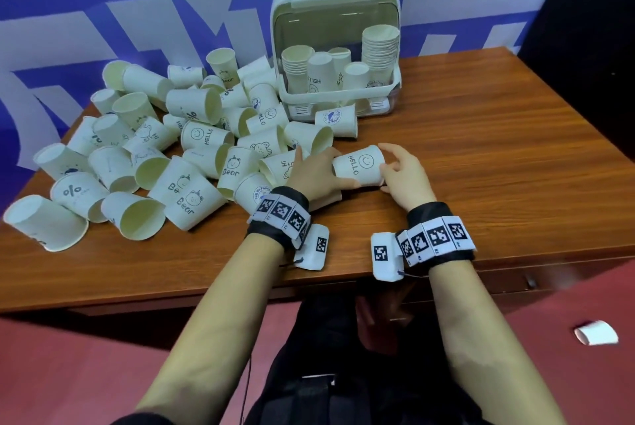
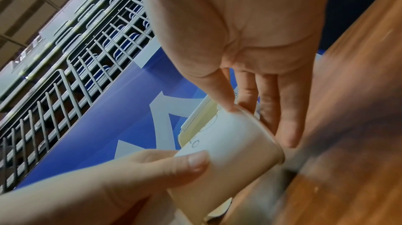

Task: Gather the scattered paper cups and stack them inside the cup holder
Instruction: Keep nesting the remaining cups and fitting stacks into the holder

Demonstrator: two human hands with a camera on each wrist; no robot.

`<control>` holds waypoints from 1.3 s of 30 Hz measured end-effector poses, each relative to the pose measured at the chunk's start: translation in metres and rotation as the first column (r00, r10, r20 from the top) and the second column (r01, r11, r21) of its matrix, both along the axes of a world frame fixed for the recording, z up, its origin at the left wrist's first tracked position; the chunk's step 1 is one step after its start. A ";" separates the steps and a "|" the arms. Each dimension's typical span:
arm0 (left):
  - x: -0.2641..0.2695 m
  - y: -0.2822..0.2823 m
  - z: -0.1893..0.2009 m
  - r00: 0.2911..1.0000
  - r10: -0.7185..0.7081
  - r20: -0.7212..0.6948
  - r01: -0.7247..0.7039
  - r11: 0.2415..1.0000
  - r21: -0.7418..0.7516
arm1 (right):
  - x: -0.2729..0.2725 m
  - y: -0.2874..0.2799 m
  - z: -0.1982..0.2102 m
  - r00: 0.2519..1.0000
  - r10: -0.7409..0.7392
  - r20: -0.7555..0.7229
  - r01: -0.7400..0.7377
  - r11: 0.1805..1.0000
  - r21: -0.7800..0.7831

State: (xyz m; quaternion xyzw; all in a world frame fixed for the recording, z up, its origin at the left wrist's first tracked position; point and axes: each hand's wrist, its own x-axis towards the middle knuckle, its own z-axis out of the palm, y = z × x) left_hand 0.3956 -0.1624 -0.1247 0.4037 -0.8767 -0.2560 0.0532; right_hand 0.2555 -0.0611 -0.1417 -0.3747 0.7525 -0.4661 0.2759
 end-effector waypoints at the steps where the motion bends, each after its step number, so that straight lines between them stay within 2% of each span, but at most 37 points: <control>1: 0.000 0.000 0.001 1.000 0.003 -0.019 -0.003 1.000 0.002 | 0.000 0.001 0.002 1.000 0.009 -0.010 -0.009 1.000 -0.002; 4: -0.001 -0.002 0.007 0.996 0.006 -0.086 -0.006 1.000 -0.007 | -0.002 0.000 0.014 0.997 0.067 -0.049 -0.067 0.998 0.001; 6: -0.002 -0.005 0.015 0.980 0.028 -0.195 -0.027 1.000 0.008 | -0.005 -0.004 0.025 0.992 0.108 -0.069 -0.109 0.994 -0.010; 12: -0.008 -0.022 0.053 0.894 0.080 -0.440 -0.107 0.994 -0.036 | -0.010 -0.030 0.063 0.967 0.147 -0.208 -0.165 0.984 -0.069; 15: -0.010 -0.040 0.067 0.841 0.098 -0.532 -0.121 0.993 -0.008 | -0.010 -0.051 0.077 0.953 0.172 -0.248 -0.200 0.975 -0.092; 20: -0.012 -0.069 0.082 0.753 0.039 -0.657 -0.087 0.995 -0.041 | -0.011 -0.086 0.090 0.934 0.251 -0.254 -0.290 0.949 -0.127; 26: -0.019 -0.114 0.094 0.731 -0.030 -0.682 -0.015 0.998 -0.059 | -0.016 -0.127 0.111 0.928 0.284 -0.240 -0.338 0.913 -0.229; 30: -0.028 -0.144 0.097 0.745 -0.053 -0.664 0.014 0.998 -0.064 | -0.021 -0.153 0.117 0.918 0.312 -0.245 -0.368 0.900 -0.234; 35: -0.037 -0.175 0.091 0.768 -0.072 -0.637 0.006 0.995 -0.104 | -0.030 -0.184 0.112 0.920 0.315 -0.233 -0.364 0.907 -0.212; 39: -0.043 -0.191 0.082 0.782 -0.044 -0.621 -0.005 0.997 -0.076 | -0.035 -0.201 0.098 0.926 0.305 -0.220 -0.348 0.918 -0.189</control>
